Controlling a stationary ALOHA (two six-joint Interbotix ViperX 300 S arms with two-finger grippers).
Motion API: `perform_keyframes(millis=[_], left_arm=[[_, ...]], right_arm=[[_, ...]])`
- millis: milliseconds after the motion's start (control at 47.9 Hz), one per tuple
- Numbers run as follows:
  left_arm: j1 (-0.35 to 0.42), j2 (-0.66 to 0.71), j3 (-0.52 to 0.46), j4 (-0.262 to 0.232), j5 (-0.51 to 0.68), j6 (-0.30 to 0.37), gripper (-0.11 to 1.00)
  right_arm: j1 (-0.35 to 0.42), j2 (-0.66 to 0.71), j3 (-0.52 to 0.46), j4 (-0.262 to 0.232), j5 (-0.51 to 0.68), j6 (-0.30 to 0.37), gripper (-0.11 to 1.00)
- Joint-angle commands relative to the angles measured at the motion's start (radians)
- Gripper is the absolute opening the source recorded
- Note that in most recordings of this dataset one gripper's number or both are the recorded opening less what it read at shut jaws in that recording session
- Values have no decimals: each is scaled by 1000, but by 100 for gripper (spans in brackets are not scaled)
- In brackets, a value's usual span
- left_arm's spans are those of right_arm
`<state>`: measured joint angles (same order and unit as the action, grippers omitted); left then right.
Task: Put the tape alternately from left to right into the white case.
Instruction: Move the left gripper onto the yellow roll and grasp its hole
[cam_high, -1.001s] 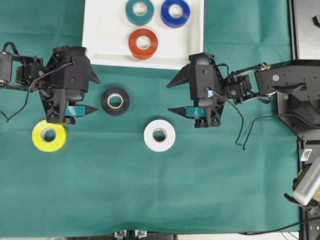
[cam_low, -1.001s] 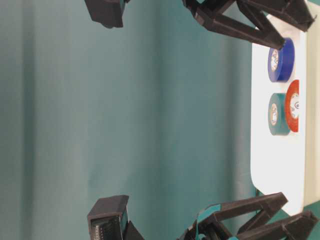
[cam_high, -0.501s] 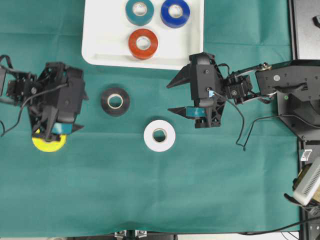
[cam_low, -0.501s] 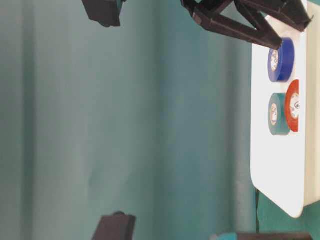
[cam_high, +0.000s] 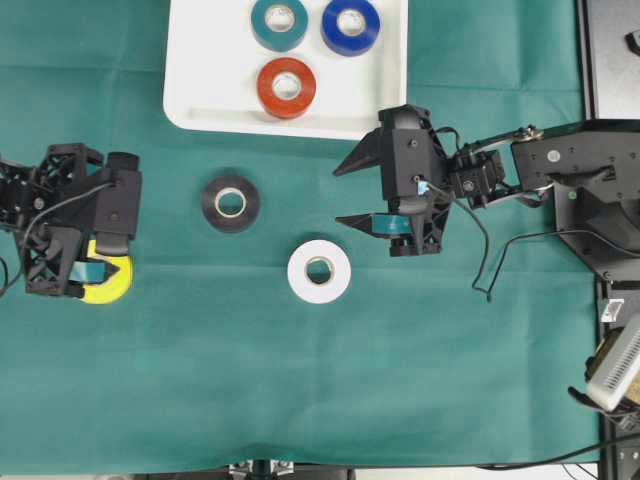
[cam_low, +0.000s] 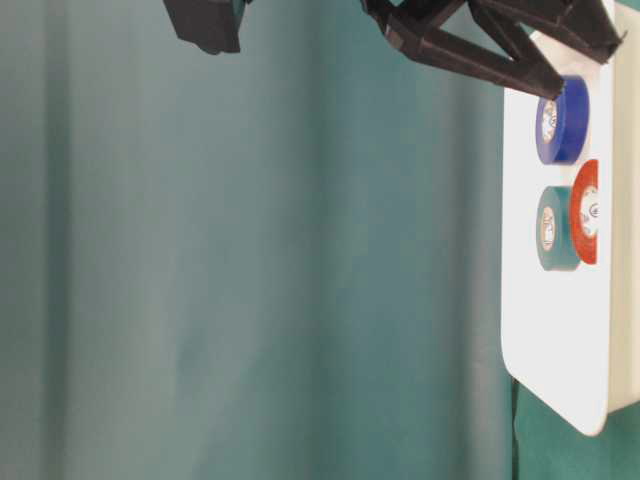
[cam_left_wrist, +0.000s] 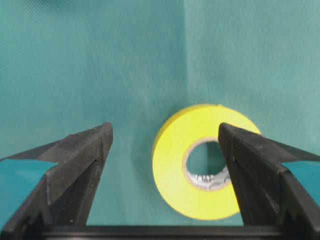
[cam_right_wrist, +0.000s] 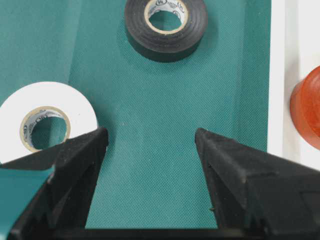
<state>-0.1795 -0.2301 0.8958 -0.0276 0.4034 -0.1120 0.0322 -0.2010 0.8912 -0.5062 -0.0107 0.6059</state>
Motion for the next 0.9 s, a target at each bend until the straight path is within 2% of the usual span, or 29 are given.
perform_keyframes(millis=[0, 459, 876], left_arm=[[-8, -25, 11, 0, -2, -12, 40], [-14, -17, 41, 0, -11, -51, 40], [-21, 77, 51, -2, -84, -71, 40]], right_arm=[[5, -54, -9, -2, -8, 0, 77], [3, -51, -9, -2, -8, 0, 78], [5, -48, -9, -2, -8, 0, 78]])
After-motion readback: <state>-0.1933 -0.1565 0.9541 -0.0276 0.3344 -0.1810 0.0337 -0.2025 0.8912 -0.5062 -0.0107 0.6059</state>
